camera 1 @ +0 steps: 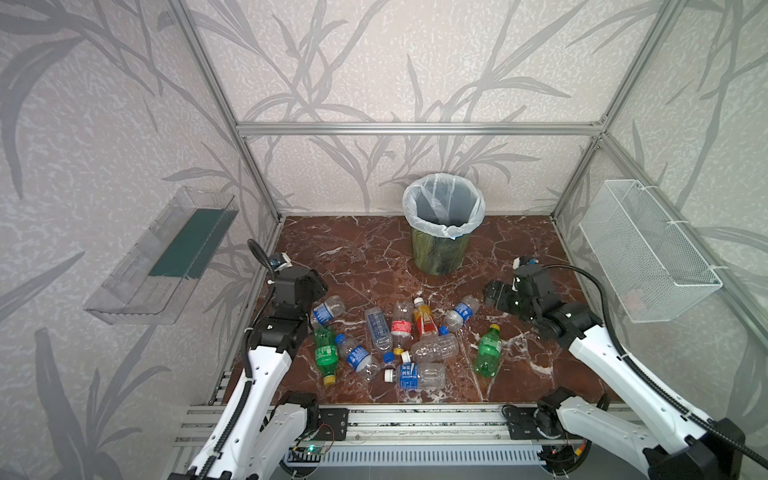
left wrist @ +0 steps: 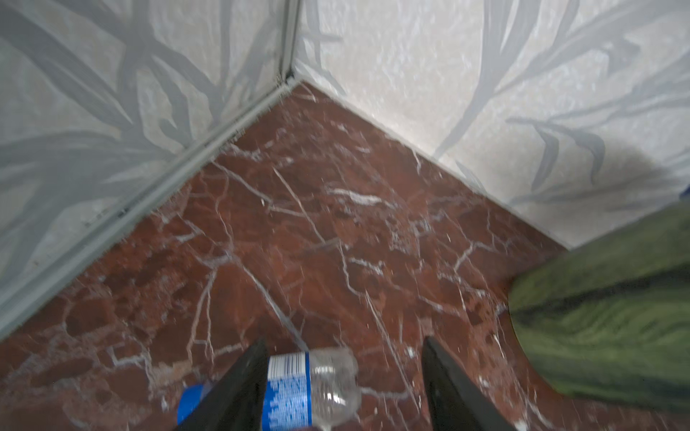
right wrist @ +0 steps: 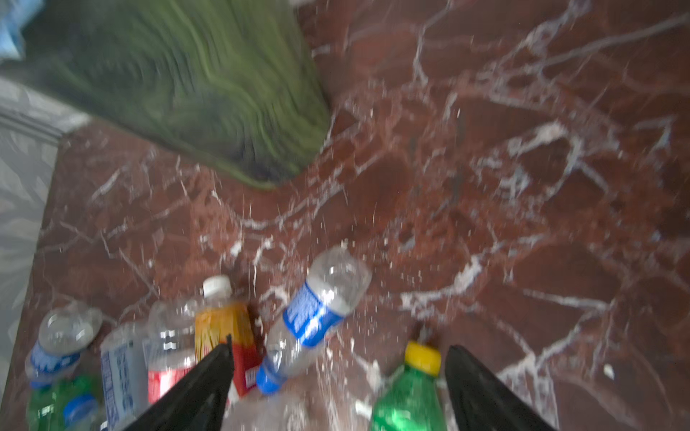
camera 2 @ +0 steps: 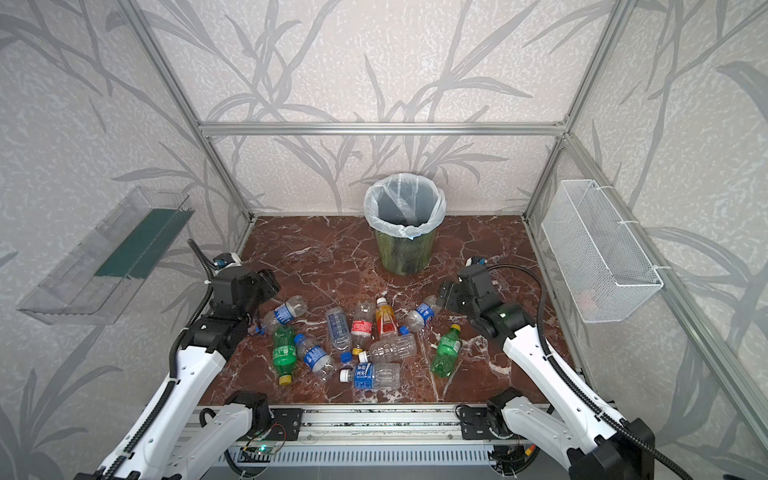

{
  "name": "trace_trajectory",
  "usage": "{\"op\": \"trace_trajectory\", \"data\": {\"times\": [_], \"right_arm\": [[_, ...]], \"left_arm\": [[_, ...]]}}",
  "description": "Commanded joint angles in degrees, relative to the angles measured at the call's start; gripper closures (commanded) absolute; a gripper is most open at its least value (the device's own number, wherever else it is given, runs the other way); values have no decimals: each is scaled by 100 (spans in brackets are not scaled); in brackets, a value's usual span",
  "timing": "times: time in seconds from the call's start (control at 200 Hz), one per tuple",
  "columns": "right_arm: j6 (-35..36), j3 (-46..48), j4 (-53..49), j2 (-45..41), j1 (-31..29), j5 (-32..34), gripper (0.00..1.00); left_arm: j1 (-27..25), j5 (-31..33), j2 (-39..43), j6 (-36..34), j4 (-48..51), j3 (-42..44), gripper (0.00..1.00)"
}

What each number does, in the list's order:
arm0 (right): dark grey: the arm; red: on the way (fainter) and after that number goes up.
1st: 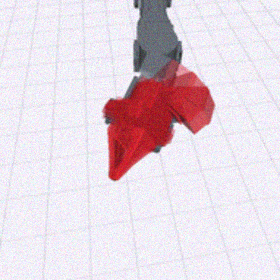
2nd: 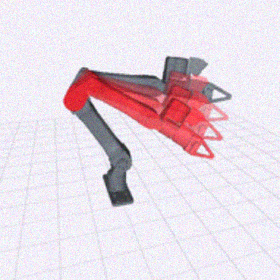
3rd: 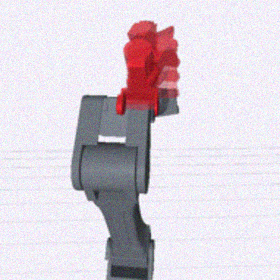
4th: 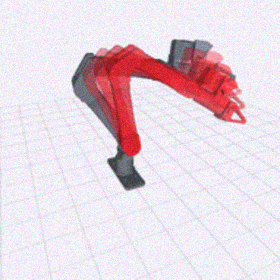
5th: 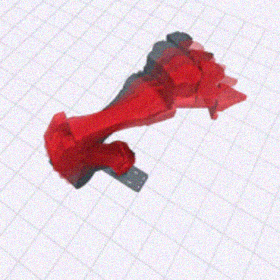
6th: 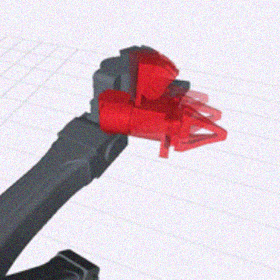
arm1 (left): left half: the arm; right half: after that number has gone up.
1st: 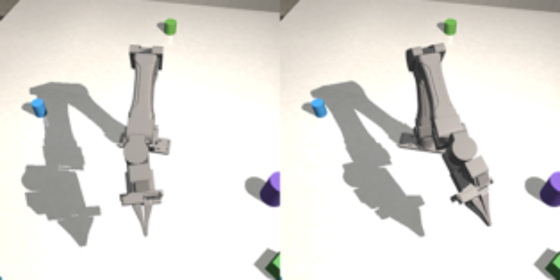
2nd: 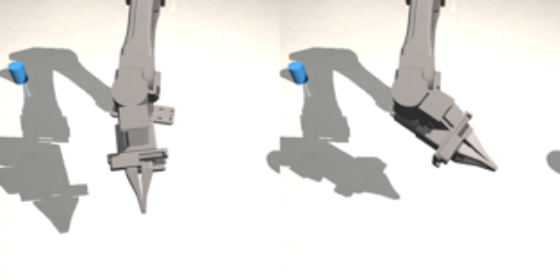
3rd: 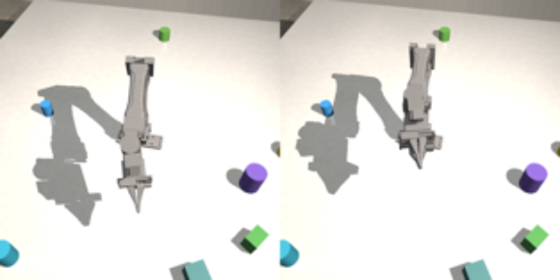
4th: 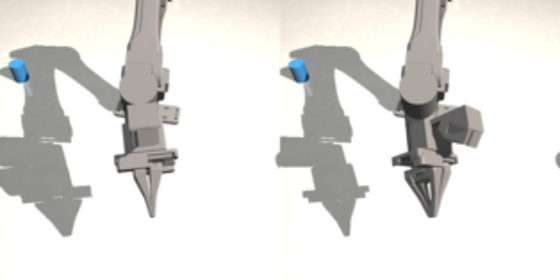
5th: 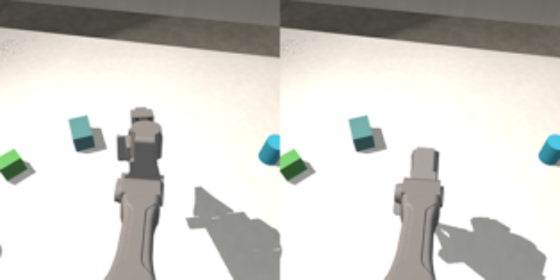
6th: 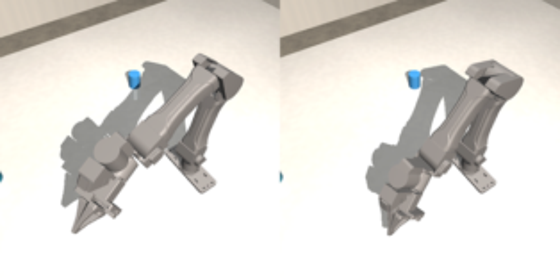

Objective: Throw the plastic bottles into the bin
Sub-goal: 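Close the right gripper on the green Sprite bottle while the left gripper hovers, then lift the Sprite bottle with the right gripper and carry it over the bin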

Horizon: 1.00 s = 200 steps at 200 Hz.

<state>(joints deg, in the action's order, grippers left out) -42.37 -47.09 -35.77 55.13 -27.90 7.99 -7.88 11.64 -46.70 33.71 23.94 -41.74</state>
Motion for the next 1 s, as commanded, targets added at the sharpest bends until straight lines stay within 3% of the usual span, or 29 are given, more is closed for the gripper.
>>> {"op": "trace_trajectory", "data": {"times": [0.0,0.14,0.54,0.995], "right_arm": [[-1030,316,-1300,-236,-341,43,12],[-1395,719,-1490,-285,-614,-108,11],[-1573,1565,-547,-120,-656,-799,11],[-1669,2042,145,-37,-654,-1004,24]], "left_arm": [[-231,-500,335,315,881,166,34],[-440,-713,667,381,1185,377,31],[-522,-881,909,400,1362,513,28],[-522,-907,897,399,1351,500,28]]}}
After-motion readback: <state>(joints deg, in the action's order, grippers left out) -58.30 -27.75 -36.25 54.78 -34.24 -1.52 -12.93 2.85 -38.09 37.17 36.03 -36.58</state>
